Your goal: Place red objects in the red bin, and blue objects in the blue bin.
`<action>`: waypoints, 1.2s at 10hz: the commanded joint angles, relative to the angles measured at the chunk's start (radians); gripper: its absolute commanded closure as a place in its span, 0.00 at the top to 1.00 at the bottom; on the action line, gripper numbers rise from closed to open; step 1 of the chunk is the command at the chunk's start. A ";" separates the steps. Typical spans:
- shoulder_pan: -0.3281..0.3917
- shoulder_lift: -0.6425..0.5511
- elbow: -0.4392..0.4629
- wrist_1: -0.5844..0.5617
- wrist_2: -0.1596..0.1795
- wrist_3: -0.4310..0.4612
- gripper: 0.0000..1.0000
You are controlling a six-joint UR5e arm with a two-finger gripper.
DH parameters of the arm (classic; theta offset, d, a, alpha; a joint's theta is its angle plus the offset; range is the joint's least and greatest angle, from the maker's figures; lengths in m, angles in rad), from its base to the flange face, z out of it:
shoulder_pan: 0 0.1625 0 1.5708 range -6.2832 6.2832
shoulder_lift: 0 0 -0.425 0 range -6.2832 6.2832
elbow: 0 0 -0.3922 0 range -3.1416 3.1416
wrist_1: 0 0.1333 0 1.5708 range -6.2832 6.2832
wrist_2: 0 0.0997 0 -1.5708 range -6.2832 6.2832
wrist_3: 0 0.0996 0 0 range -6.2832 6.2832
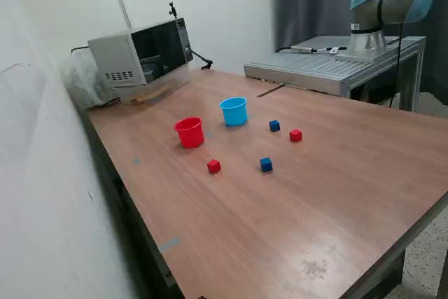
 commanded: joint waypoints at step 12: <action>-0.006 0.081 -0.103 -0.288 0.006 -0.003 1.00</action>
